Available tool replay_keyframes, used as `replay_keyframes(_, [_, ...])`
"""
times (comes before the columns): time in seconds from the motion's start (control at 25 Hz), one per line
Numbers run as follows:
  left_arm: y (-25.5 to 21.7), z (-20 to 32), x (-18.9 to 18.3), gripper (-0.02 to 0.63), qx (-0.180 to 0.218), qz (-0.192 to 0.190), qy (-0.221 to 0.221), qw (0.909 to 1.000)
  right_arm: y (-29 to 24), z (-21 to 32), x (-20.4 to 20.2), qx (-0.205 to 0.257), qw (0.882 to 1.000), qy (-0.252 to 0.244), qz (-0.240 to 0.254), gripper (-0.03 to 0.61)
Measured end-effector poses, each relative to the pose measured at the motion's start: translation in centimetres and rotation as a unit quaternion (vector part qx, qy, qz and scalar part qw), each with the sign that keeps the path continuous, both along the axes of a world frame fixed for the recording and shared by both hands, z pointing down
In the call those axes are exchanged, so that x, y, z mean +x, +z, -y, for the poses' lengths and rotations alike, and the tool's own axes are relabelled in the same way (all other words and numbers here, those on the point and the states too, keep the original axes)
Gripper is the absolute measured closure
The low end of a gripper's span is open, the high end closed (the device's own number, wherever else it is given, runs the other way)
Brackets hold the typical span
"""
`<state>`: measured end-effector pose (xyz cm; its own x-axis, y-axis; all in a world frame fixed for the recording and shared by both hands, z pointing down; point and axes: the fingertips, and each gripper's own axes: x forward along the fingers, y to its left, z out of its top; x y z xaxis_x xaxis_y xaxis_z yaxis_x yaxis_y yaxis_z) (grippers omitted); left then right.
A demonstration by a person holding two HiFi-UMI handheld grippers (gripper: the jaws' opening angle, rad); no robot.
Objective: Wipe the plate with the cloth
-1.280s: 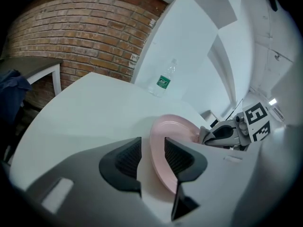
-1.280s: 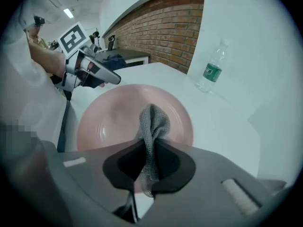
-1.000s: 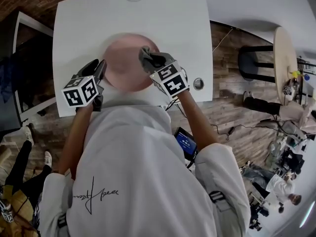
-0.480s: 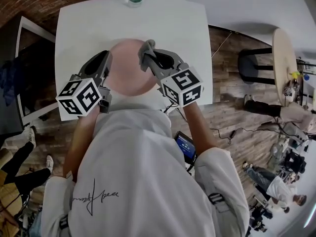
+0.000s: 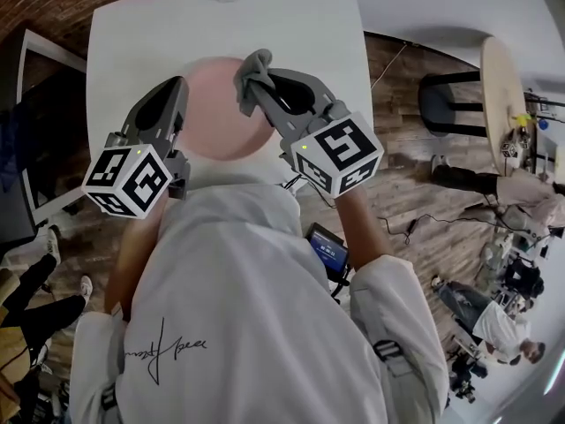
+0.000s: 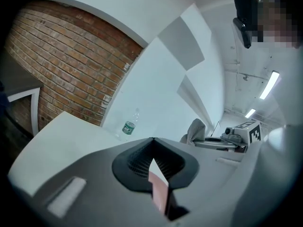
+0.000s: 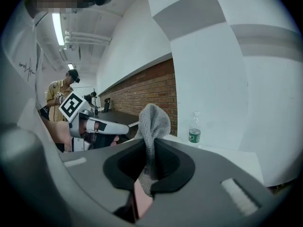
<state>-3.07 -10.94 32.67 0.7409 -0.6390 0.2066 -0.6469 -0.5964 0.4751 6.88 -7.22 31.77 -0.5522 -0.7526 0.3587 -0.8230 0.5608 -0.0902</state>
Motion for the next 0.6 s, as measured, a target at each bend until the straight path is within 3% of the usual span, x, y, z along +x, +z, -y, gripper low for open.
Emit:
replay_keyframes(0.24, [-2.4, -1.0, -0.4, 0.598, 0.009, -0.051, 0.006, 0.9986, -1.6, -1.0, 0.3, 0.012, 1.000, 0.007, -0.001, 0.547])
replay_keyframes(0.6, [-3.0, -0.4, -0.1, 0.597, 0.015, -0.044, 0.023, 0.9987, -2.3, -2.8, 0.1, 0.017, 1.000, -0.017, 0.007, 0.548])
